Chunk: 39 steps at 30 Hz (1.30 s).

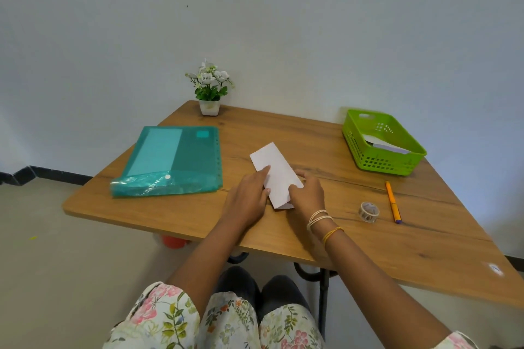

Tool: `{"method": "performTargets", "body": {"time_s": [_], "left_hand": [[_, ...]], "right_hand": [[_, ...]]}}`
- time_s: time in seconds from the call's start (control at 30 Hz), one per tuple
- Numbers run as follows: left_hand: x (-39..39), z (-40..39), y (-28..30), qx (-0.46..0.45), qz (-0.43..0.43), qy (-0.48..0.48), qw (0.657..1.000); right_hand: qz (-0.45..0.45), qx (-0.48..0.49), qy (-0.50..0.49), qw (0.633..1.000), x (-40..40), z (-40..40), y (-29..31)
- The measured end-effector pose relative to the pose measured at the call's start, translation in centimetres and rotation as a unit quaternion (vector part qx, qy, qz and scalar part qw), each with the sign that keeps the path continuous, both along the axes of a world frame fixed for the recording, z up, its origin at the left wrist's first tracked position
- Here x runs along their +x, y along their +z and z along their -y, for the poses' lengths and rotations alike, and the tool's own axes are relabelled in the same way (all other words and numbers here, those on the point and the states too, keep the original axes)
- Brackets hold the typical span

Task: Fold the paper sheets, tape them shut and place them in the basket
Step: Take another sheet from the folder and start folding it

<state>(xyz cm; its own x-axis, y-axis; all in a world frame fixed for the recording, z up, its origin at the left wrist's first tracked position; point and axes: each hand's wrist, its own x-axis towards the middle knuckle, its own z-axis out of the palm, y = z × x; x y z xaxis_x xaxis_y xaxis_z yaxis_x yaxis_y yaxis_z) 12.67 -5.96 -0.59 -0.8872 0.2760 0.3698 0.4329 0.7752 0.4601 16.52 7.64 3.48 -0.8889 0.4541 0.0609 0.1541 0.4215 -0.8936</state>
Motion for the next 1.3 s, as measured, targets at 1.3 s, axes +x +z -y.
{"method": "performTargets", "body": {"time_s": [1.3], "left_hand": [[-0.9,0.3,-0.8,-0.107,0.037,-0.034,0.993]], "right_hand": [[0.205,0.454,0.174,0.849,0.0,-2.9,-3.1]]}}
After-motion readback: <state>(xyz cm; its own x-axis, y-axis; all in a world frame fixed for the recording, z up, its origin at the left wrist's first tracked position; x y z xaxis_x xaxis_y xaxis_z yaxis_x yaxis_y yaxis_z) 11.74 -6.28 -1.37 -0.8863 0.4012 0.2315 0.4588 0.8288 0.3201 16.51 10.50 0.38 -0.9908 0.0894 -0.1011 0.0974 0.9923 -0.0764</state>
